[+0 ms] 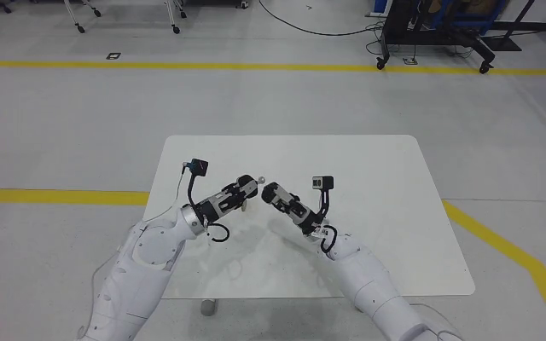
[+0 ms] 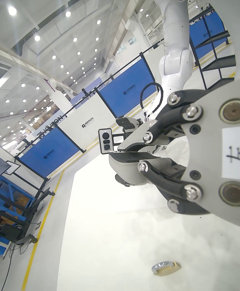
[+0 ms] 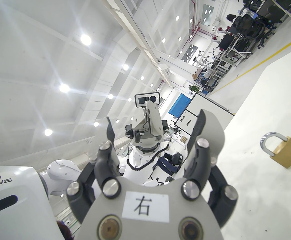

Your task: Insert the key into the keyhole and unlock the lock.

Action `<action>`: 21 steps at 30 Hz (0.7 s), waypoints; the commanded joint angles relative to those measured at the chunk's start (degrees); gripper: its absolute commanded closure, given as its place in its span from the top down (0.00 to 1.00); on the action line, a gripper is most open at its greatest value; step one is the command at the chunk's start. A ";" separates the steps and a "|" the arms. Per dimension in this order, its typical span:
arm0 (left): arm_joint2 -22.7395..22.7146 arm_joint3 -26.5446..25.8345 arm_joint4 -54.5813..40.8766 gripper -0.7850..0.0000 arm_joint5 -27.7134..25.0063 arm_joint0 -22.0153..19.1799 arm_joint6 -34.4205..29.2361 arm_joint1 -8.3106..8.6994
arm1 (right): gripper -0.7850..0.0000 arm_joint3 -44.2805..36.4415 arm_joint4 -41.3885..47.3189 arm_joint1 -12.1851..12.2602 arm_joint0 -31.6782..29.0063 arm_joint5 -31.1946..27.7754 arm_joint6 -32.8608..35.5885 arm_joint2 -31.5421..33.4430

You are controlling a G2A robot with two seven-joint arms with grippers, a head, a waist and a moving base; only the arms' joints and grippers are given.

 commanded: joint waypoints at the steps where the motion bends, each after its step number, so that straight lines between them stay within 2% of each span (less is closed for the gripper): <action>1: 0.26 -0.12 -0.15 0.00 0.46 0.27 -0.03 -0.02 | 1.00 -0.14 -1.14 0.08 -0.02 0.71 0.10 -0.07; 5: 0.01 -0.16 -0.81 0.00 0.85 0.46 -2.97 0.26 | 1.00 -1.50 -16.83 1.87 2.26 5.64 2.98 1.60; 8: -0.15 0.72 -2.16 0.00 2.14 -0.06 -7.83 0.59 | 1.00 -5.03 -23.25 3.74 1.73 7.45 5.99 4.71; 10: 0.46 0.75 -2.65 0.00 1.71 -0.64 -11.17 0.73 | 1.00 -8.18 -23.79 5.02 0.43 8.31 9.40 7.02; 14: 1.97 0.99 -2.19 0.00 0.74 -1.69 -15.53 0.89 | 1.00 -13.84 -19.06 7.15 -2.57 11.43 17.02 11.14; 15: 2.36 1.05 -2.54 0.00 0.36 -1.85 -16.34 0.90 | 0.90 -14.79 -18.51 7.61 -3.04 12.56 19.40 11.72; 18: 3.07 1.38 -3.14 0.00 -0.84 -2.44 -18.56 1.01 | 0.50 -16.84 -17.11 8.62 -4.03 14.48 24.36 13.00; 20: 3.40 1.55 -3.14 0.00 -1.23 -2.71 -19.00 1.06 | 0.42 -17.64 -15.36 9.09 -4.56 15.66 26.96 13.32; 21: 3.62 1.56 -3.12 0.00 -1.54 -2.83 -19.20 1.08 | 0.40 -17.82 -15.20 9.29 -4.67 16.06 27.96 13.32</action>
